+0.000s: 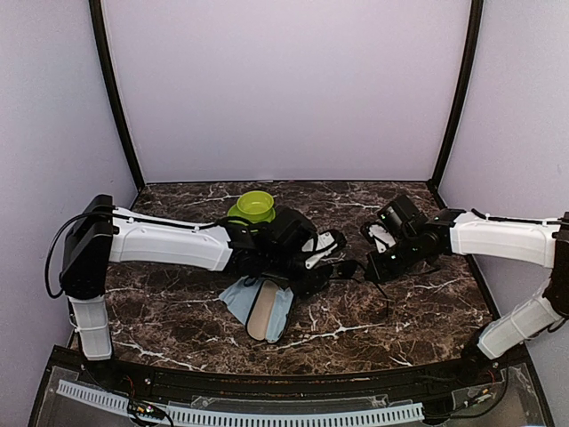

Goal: Organize the sunglasses
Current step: Close the left temple of the sunglasses on the sunglasses.

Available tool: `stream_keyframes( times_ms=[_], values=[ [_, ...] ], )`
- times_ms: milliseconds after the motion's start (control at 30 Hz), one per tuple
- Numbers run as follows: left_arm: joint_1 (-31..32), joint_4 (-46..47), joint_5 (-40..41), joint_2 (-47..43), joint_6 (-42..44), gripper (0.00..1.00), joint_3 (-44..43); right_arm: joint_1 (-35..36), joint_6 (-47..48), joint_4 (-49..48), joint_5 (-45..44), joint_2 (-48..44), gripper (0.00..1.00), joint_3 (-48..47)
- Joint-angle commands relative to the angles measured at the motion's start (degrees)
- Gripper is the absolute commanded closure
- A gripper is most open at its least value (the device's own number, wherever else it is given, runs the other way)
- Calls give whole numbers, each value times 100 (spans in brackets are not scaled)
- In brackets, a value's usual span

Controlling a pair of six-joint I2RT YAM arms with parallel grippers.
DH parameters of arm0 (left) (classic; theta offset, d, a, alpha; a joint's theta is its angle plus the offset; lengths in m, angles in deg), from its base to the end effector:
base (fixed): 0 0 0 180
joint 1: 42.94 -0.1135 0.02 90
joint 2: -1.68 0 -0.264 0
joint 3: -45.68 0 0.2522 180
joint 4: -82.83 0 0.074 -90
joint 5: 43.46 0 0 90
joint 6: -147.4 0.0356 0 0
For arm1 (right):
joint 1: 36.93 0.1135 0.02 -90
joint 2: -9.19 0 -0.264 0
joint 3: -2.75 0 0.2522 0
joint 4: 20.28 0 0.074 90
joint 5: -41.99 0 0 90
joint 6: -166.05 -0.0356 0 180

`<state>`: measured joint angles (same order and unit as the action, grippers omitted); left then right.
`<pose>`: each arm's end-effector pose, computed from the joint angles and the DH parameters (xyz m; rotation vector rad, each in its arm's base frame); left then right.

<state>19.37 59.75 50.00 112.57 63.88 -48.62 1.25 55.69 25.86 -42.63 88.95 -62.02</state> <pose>0.2064 -0.3887 0.2182 1.2729 1.9172 -0.4447 0.2098 0.1692 0.2122 -0.4523 2.6736 0.4524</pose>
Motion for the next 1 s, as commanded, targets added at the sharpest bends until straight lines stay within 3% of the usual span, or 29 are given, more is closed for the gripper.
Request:
stream_keyframes(
  times_ms=[0, 300, 633, 867, 967],
  values=[
    [-8, 208, 143, 73, -498, 26, -143, 37, -4, -241, 210, -87, 100, 2],
    [-192, 478, -859, -21, -954, 27, 105, 32, 27, -300, 262, -53, 100, 57],
    [-298, 702, -593, 9, -1345, 33, 214, 32, 28, -381, 354, -75, 100, 148],
    [-298, 964, -1436, 33, -1228, 33, 305, 32, 65, -360, 375, -59, 100, 160],
    [-298, 956, -1550, 38, -1202, 40, 299, 34, 84, -347, 367, -34, 100, 144]
  ],
)
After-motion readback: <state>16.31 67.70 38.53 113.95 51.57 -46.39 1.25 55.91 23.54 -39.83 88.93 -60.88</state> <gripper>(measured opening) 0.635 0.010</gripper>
